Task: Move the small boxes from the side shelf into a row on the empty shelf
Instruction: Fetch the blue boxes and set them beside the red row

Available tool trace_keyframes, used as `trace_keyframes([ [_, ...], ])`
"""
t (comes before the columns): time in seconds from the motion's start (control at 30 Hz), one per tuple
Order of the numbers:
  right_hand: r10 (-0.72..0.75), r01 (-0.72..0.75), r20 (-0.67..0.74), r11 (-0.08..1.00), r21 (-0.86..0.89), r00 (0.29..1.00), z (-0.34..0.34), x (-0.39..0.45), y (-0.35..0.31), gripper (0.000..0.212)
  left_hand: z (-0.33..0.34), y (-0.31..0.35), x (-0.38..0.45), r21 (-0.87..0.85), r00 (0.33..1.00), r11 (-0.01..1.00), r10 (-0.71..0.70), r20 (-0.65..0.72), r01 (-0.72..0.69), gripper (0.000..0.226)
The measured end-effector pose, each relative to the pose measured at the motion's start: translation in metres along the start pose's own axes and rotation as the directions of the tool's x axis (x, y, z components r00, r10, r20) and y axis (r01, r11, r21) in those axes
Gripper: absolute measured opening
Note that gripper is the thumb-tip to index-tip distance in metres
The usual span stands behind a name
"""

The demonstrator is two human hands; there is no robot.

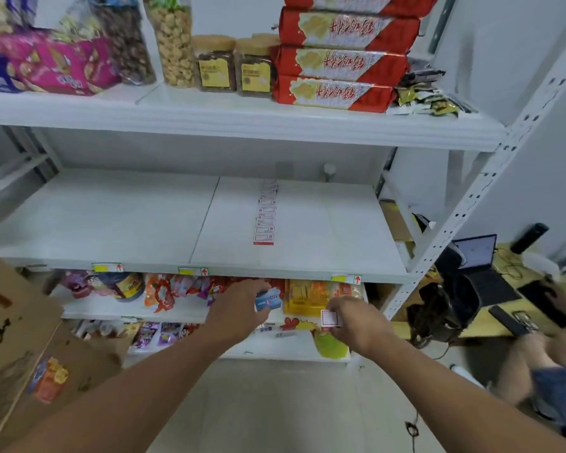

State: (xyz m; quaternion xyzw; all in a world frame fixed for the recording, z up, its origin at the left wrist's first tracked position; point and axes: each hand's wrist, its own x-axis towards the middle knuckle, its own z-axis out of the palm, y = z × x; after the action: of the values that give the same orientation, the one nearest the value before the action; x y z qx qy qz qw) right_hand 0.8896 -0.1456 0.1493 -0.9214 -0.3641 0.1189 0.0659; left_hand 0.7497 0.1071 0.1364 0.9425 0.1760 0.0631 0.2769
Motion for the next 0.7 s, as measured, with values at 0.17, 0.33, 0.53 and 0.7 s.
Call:
trace_keyframes([
  [0.17,0.075,-0.075,-0.001,0.997,0.03,0.997,-0.009,0.028,-0.017,0.032,0.001,-0.02,0.032,0.003,0.999,0.999,0.047,0.027,-0.047,0.045],
  [0.33,0.114,-0.114,0.0,0.992,0.047,0.994,-0.005,0.051,-0.02,0.035,0.008,-0.03,0.059,-0.014,0.995,0.997,0.071,0.072,-0.071,0.044],
  [0.53,0.133,-0.134,0.03,0.989,0.065,0.991,-0.004,0.081,0.003,0.035,0.021,-0.025,0.097,0.018,0.992,0.997,0.078,0.099,-0.08,0.047],
  [0.7,0.122,-0.128,0.057,0.986,0.109,0.991,-0.003,0.117,0.033,0.033,0.037,-0.015,0.14,0.051,0.991,0.998,0.036,0.127,-0.043,0.047],
])
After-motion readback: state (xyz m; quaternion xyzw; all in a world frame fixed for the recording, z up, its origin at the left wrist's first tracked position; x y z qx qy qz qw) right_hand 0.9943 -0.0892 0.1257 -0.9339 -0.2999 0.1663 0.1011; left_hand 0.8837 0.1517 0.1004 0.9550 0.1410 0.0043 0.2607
